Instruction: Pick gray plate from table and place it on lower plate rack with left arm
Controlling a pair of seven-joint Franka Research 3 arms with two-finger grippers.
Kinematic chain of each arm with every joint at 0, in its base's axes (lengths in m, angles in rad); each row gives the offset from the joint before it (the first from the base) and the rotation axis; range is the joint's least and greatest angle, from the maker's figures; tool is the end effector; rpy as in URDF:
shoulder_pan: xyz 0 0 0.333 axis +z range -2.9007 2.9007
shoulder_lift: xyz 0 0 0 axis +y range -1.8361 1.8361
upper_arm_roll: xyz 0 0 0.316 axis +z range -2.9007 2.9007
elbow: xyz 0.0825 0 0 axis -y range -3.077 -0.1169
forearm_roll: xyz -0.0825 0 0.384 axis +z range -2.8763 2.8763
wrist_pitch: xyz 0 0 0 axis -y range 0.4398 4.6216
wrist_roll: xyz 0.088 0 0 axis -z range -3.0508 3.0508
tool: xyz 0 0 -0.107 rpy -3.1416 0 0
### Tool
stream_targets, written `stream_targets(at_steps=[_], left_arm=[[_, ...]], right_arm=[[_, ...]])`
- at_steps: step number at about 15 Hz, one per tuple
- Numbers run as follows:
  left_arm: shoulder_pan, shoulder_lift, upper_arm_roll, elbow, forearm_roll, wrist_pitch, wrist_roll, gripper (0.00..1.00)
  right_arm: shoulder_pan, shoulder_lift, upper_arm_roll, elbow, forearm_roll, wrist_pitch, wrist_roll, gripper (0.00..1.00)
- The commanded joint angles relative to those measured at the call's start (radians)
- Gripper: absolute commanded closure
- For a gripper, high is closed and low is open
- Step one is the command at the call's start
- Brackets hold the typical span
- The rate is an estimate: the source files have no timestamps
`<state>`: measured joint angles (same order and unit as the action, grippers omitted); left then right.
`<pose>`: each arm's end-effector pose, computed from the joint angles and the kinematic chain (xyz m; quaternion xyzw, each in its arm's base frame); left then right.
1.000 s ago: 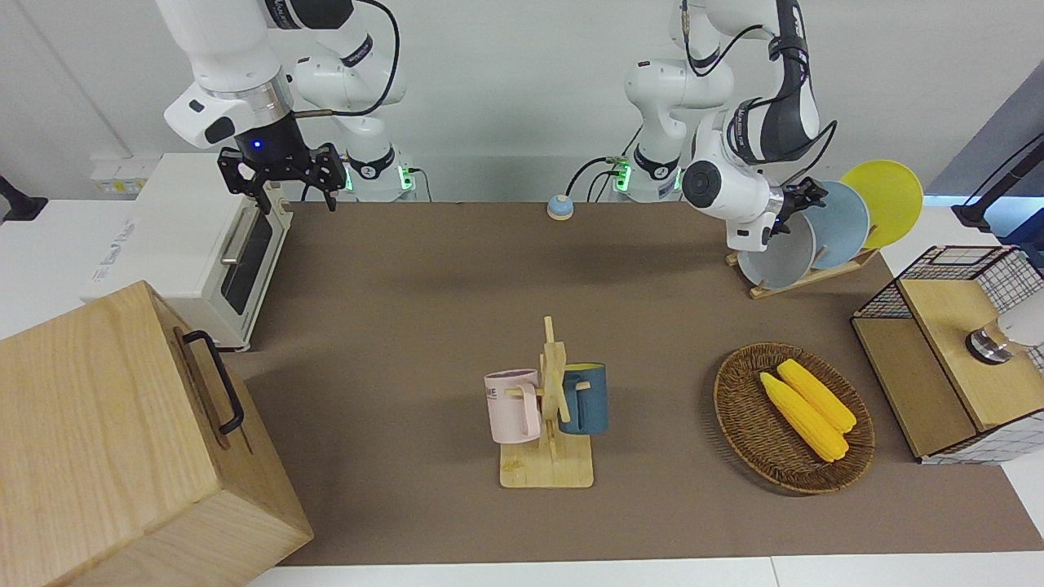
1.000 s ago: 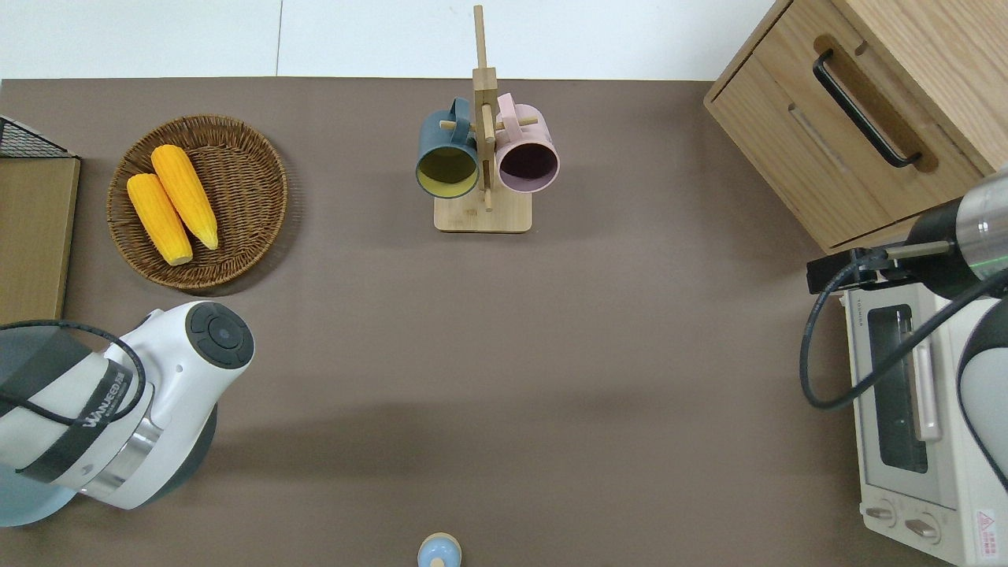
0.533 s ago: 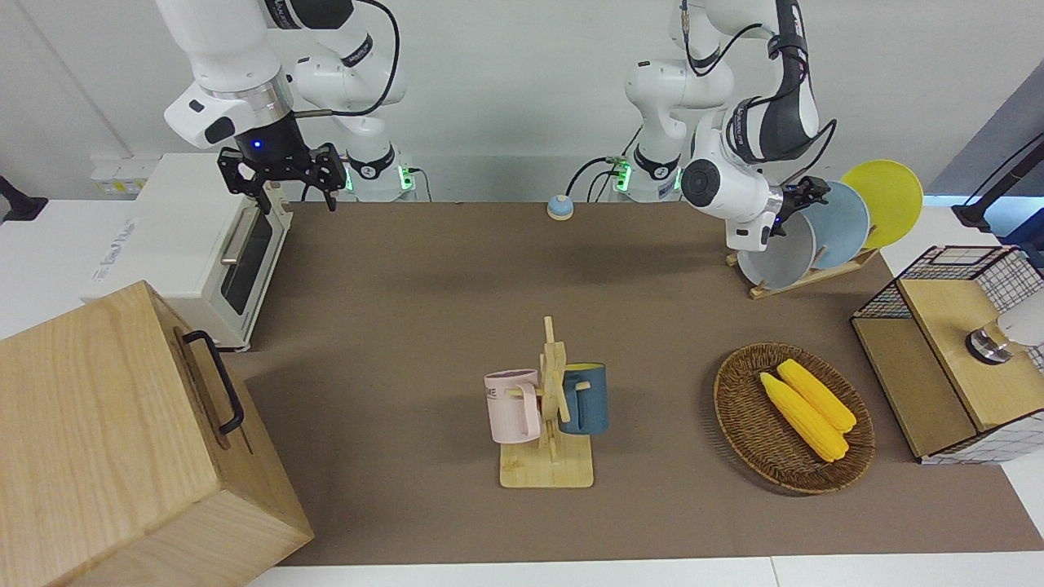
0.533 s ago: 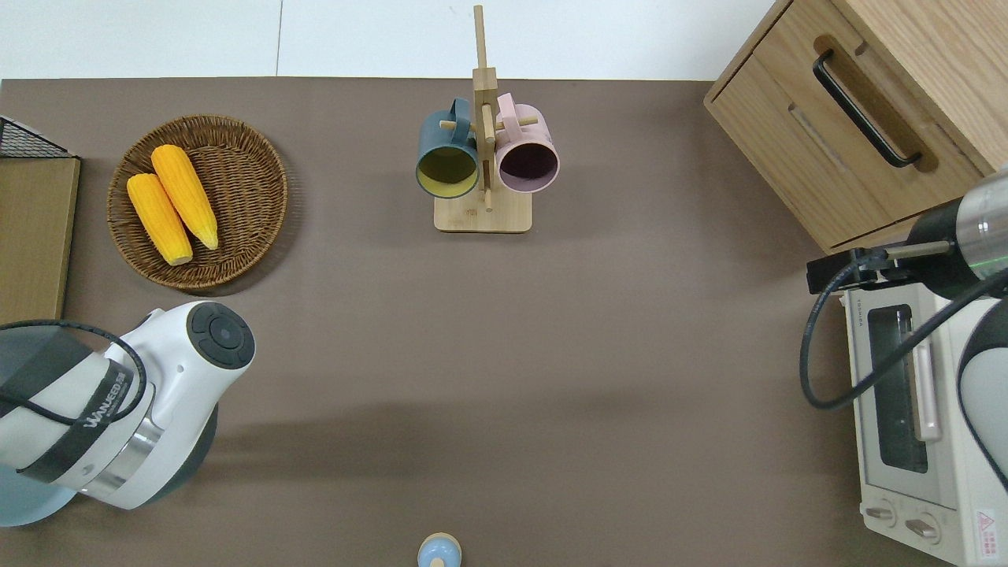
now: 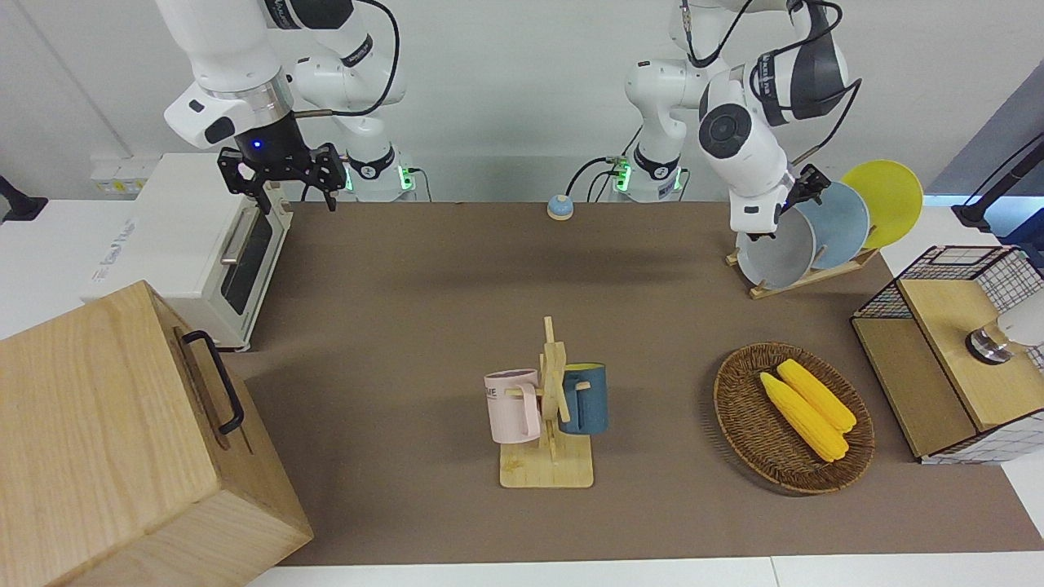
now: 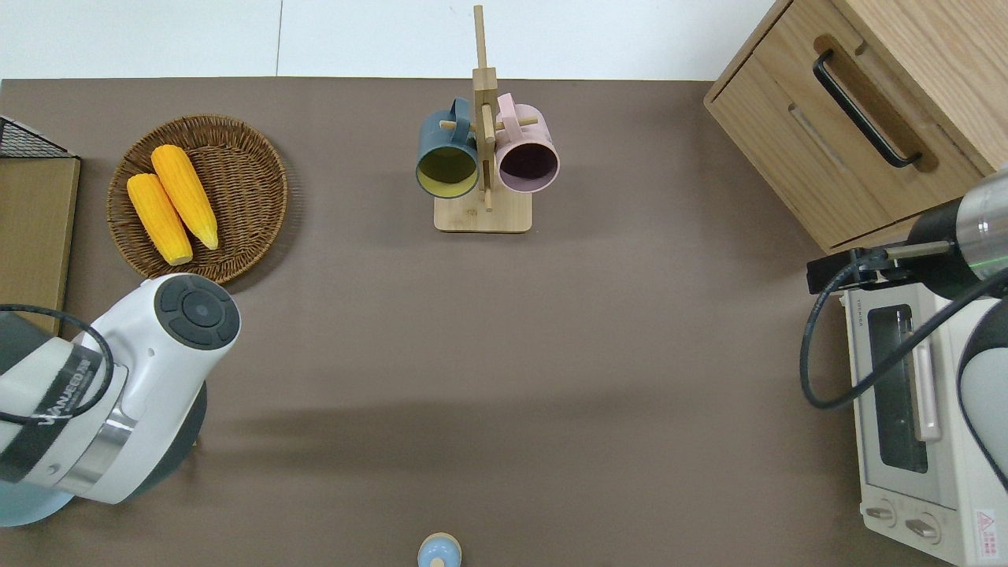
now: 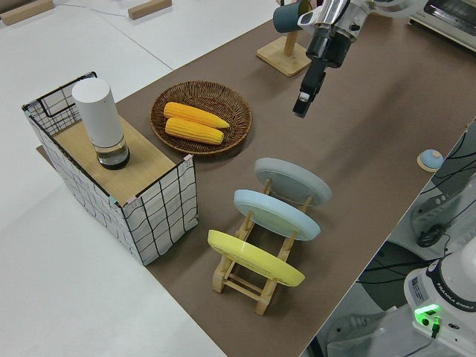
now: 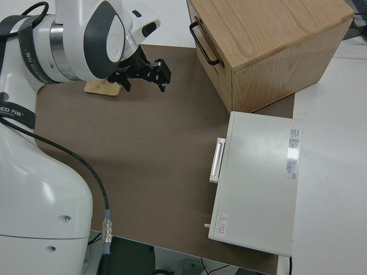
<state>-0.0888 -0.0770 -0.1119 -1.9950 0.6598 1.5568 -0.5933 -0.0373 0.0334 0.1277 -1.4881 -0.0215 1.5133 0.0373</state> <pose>0.5024 -0.0357 0.4918 -0.9218 -0.1293 0.0321 0.3642 0.5576 0.0468 0.6398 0.9996 0.0259 -0.0034 0.0088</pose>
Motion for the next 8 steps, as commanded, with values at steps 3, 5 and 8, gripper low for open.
stream_targets(at_steps=[3, 5, 8], left_arm=[[-0.006, 0.033, 0.003, 0.174, -0.23, 0.0, 0.11, 0.0], [-0.003, 0.031, 0.006, 0.226, -0.351, 0.0, 0.167, 0.0], [0.006, 0.02, 0.026, 0.28, -0.512, -0.003, 0.291, 0.0]], right_arm=[[-0.022, 0.01, 0.021, 0.022, -0.003, -0.016, 0.013, 0.017], [-0.022, 0.01, 0.021, 0.02, -0.003, -0.016, 0.013, 0.017], [-0.022, 0.01, 0.021, 0.022, -0.003, -0.016, 0.013, 0.017]])
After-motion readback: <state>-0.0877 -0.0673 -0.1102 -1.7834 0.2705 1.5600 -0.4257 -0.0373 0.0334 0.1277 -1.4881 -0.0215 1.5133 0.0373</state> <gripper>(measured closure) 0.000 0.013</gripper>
